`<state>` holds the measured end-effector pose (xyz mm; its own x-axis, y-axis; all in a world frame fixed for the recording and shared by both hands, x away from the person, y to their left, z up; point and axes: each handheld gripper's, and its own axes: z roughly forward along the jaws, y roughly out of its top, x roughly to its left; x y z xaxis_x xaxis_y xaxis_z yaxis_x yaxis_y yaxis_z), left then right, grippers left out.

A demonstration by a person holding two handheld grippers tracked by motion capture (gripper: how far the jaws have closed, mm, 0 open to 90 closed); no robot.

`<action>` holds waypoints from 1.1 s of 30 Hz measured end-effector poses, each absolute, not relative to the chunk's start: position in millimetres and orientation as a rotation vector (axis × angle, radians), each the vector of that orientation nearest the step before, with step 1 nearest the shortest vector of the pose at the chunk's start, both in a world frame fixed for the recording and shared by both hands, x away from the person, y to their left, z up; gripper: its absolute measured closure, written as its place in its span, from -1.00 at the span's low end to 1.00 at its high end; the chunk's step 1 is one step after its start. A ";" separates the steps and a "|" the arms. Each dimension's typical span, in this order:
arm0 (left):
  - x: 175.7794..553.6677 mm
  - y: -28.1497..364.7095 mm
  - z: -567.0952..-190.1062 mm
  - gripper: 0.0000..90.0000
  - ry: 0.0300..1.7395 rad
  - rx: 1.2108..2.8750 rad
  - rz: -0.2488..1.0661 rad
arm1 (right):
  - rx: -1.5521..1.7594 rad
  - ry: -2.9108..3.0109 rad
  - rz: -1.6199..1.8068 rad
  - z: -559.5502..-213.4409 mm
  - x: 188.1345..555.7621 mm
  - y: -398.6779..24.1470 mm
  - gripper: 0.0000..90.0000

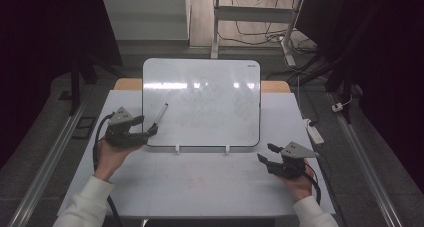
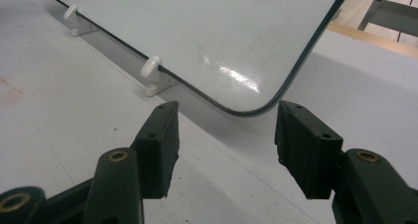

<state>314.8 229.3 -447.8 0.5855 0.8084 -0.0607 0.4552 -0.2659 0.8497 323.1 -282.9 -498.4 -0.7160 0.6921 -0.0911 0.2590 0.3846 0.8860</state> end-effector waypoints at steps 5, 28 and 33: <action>293.9 234.7 -460.2 -0.31 1.011 1.905 0.430 | 0.813 2.193 1.279 -497.7 321.1 -287.4 -0.08; 257.8 229.3 -511.6 -0.55 1.041 1.994 0.354 | 0.816 2.254 1.246 -509.1 316.4 -302.3 -0.19; 257.9 229.8 -512.0 -0.56 1.040 1.991 0.358 | 0.807 2.256 1.249 -509.2 316.0 -301.0 -0.19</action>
<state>257.9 229.8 -512.0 0.6150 0.7792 -0.1212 0.5388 -0.3030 0.7860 316.0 -301.0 -509.2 -0.7352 0.6715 -0.0925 0.2783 0.4234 0.8621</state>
